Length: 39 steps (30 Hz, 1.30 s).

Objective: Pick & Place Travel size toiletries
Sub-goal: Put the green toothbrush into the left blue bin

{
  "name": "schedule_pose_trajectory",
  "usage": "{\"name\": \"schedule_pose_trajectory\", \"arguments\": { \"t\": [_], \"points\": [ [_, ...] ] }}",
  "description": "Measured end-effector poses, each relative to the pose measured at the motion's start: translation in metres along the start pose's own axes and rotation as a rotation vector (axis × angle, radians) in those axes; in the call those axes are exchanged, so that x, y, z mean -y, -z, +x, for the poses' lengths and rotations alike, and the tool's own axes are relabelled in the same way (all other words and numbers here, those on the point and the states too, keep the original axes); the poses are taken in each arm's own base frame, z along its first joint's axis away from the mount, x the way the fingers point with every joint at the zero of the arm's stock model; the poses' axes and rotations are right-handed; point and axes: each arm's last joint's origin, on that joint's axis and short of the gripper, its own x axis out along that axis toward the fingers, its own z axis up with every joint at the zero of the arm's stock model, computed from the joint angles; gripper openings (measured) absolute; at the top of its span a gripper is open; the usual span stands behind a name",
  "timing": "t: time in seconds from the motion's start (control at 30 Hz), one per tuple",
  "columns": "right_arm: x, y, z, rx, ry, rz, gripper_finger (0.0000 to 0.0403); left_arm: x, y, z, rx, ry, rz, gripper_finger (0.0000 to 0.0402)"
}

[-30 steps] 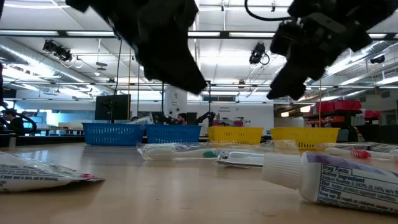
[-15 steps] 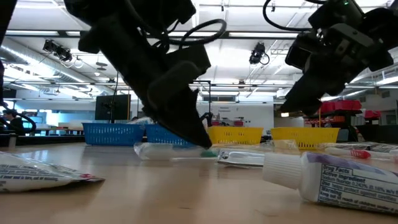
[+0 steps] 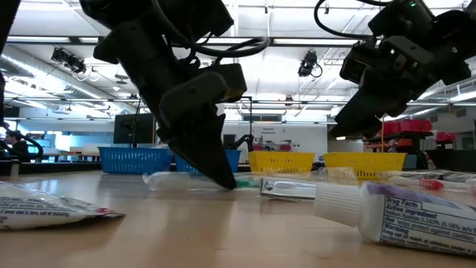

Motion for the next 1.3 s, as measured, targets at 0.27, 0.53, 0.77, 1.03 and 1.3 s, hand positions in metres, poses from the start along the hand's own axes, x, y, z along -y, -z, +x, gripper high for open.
{"name": "schedule_pose_trajectory", "arguments": {
  "t": [0.27, 0.53, 0.77, 1.03, 1.3],
  "points": [
    [0.000, 0.000, 0.000, -0.001, 0.000, 0.000, 0.0191, 0.000, -0.001, -0.002, 0.003, 0.000, 0.014, 0.0030],
    [0.000, 0.001, 0.000, -0.008, 0.003, 0.000, 0.0173, 0.001, -0.032, -0.062, 0.168, -0.059, 0.034, 0.0043],
    [0.000, 0.001, 0.000, -0.010, 0.004, 0.000, 0.0160, -0.026, -0.050, -0.129, 0.263, -0.212, 0.065, 0.0034],
    [0.000, 0.000, 0.000, -0.006, 0.002, 0.000, 0.0147, -0.079, -0.059, -0.180, 0.259, -0.386, 0.092, 0.0032],
    [0.000, 0.001, 0.000, -0.006, 0.001, 0.000, 0.0140, -0.132, -0.038, -0.193, 0.282, -0.415, 0.044, 0.0035]
  ]
}}
